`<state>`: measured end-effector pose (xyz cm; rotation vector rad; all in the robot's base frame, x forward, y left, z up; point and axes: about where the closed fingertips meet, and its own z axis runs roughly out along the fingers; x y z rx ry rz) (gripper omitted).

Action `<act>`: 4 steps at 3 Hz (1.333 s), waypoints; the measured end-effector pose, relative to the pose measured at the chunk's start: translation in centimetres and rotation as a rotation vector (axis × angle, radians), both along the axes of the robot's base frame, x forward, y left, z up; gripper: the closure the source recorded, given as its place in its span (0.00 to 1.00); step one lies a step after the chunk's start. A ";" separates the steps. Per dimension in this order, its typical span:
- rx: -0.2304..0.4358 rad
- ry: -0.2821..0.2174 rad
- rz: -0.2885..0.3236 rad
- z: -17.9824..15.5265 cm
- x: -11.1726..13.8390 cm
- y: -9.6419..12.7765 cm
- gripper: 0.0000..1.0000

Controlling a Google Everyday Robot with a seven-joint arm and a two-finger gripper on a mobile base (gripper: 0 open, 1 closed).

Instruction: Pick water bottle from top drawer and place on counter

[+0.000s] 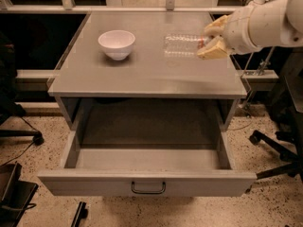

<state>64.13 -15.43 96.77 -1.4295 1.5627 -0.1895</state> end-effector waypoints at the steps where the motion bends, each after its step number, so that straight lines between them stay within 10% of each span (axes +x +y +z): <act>1: 0.087 -0.008 -0.065 -2.7 1.3 -2.1 1.00; 2: 0.130 0.019 -0.107 -6.2 2.7 -3.0 1.00; 4: 0.046 0.110 -0.094 -10.2 4.1 -2.2 0.58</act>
Offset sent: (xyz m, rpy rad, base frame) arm 0.0454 -0.0449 -0.1045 0.1823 0.0516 -0.1640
